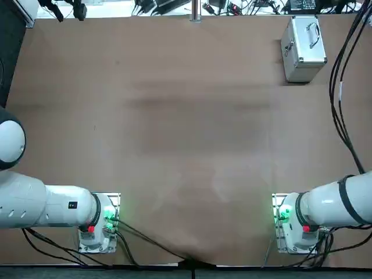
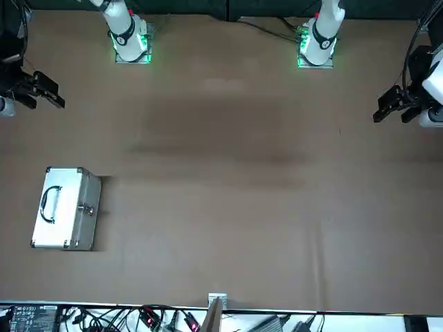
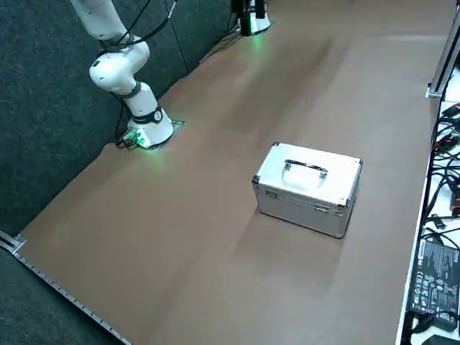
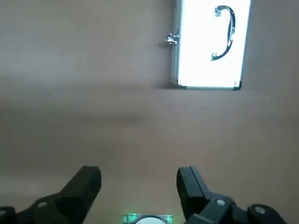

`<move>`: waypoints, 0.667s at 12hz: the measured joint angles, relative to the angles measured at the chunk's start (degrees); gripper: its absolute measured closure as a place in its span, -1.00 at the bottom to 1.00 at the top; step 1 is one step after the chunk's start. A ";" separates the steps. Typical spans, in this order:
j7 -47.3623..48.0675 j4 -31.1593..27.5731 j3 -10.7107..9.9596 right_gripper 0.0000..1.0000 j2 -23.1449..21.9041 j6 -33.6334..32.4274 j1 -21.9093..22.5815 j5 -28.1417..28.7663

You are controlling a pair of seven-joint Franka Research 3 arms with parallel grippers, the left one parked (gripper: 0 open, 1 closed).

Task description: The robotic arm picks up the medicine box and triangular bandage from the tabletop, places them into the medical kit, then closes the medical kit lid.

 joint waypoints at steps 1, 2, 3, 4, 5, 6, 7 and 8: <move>0.00 -2.29 0.52 -1.00 -1.54 0.84 -0.82 -0.19; 0.00 -4.23 1.29 -1.00 -2.89 1.49 -1.80 -0.36; 0.00 -5.71 2.08 -1.00 -3.99 1.87 -2.67 -0.54; 0.00 -6.72 2.74 -1.00 -4.76 2.03 -3.34 -0.82; 0.00 -7.35 3.16 -1.00 -5.28 2.09 -3.76 -1.04; 0.00 -7.73 3.41 -1.00 -5.57 2.14 -4.04 -1.18; 0.00 -7.87 3.49 -1.00 -5.66 2.15 -4.18 -1.24; 0.00 -7.91 3.50 -1.00 -5.66 2.19 -4.24 -1.27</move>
